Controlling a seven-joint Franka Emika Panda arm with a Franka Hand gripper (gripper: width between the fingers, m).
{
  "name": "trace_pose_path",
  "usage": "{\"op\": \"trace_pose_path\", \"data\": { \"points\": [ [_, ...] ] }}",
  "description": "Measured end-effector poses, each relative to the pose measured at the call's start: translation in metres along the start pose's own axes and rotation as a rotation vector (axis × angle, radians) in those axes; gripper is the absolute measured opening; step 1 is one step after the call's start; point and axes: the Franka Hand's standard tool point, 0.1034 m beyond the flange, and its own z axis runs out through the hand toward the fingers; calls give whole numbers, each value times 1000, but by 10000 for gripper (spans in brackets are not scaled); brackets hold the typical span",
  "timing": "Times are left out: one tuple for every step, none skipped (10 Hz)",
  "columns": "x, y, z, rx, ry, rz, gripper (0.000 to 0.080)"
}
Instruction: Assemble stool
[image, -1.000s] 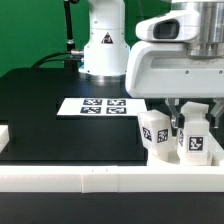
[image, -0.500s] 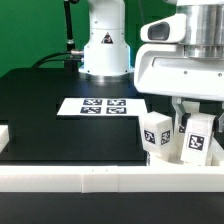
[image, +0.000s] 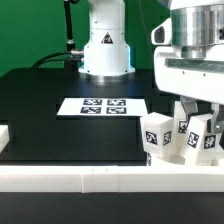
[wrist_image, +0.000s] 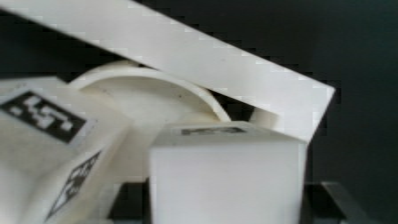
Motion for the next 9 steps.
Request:
{"op": "trace_pose_path", "data": {
  "points": [
    [-1, -1, 0, 11, -14, 130, 343],
    [-1, -2, 0, 21, -27, 261, 343],
    [-3, -2, 0, 20, -32, 332, 343],
    [-4, -2, 1, 19, -38, 425, 343],
    [-4, -2, 1, 21, -48, 515, 343],
    [-3, -3, 1, 35, -64, 672, 343],
    [-2, -3, 1, 77, -73, 777, 343],
    [-6, -3, 1, 99, -90, 840, 343],
    [-9, -2, 2, 100, -106, 885, 343]
  ]
}}
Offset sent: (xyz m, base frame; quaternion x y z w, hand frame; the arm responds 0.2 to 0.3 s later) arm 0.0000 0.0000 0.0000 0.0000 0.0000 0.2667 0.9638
